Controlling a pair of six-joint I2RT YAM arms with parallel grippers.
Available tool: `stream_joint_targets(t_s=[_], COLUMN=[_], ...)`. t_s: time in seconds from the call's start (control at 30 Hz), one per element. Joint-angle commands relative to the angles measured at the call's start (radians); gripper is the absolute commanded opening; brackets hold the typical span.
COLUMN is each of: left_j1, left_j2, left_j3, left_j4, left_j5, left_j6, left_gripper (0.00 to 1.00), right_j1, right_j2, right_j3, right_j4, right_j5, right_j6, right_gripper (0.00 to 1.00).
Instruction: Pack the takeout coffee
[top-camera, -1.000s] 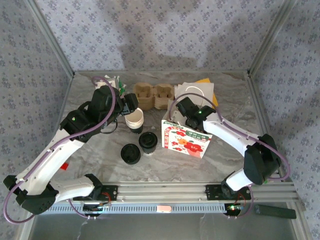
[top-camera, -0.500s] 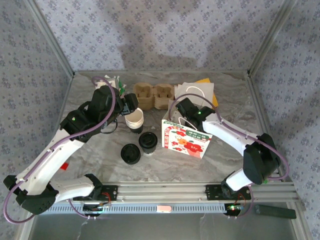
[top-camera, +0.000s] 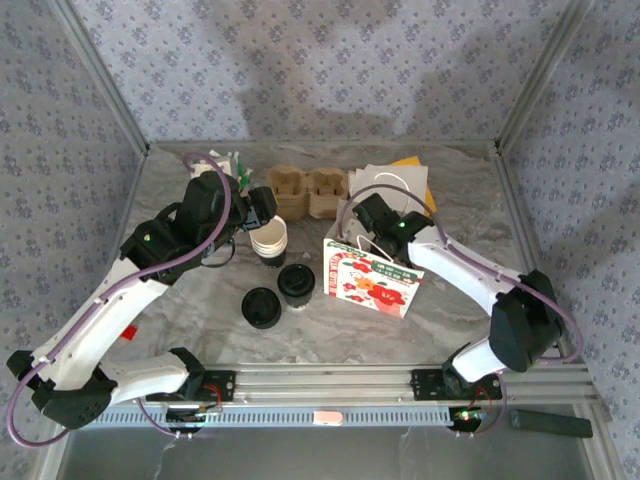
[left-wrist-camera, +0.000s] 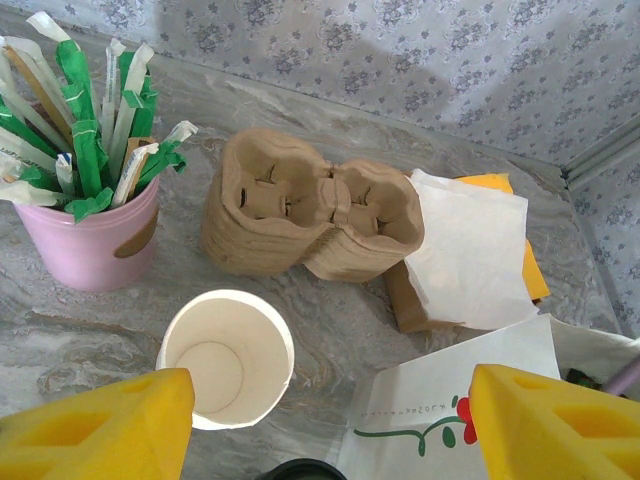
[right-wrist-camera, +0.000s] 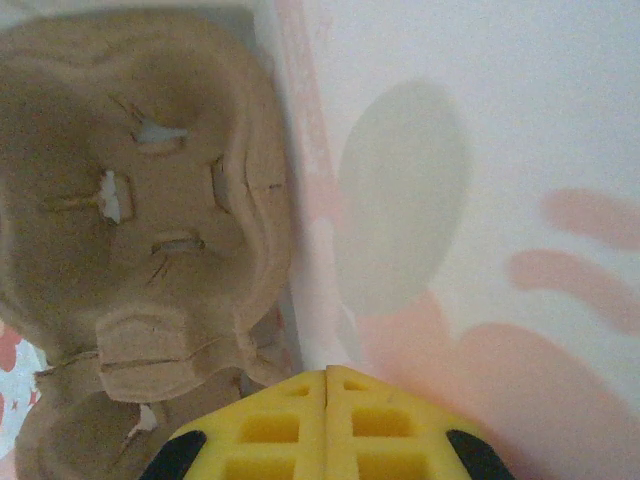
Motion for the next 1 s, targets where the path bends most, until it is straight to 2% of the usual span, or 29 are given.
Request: stream_joint_targets(t_s=[0.0,0.27,0.37,0.53,0.63,0.73,0.83,0.97], left_j1=[-0.005,-0.009,-0.014,-0.02,-0.021,-0.02,-0.015,0.035], left_j2=[-0.009,-0.008,-0.008,-0.01,-0.013,-0.018,-0.025,-0.03], left_j3=[0.019,0.027,0.023,0.025,0.028,0.033,0.058,0.11], left_j4=[-0.014,-0.016,-0.014,-0.014,-0.017,-0.027,-0.052,-0.085], left_j5=[-0.016,-0.016,-0.017,-0.022,-0.026,-0.025,-0.002,0.123], left_j6=[-0.008,-0.006,-0.01,-0.008,-0.006,-0.004,0.027,0.095], left_gripper=[0.73,0.73,0.73,0.73,0.73,0.75,0.8,0.93], right_j1=[0.006,0.009,0.01,0.006,0.005,0.003,-0.003,0.003], right_j2=[-0.075,-0.161,-0.179,-0.19,-0.214,-0.255,-0.282,-0.258], right_j3=[0.084,0.212,0.258,0.362,0.44,0.507,0.602,0.721], right_j4=[-0.068,-0.166,-0.173,-0.177,-0.161,-0.157,-0.252,-0.501], right_j5=[-0.019,-0.064,-0.076,-0.122,-0.162,-0.178,-0.223,-0.3], right_j6=[0.016,0.049,0.072,0.119,0.15,0.179,0.226,0.26], right_gripper=[0.09,0.32,0.45,0.52,0.64,0.8,0.93,0.97])
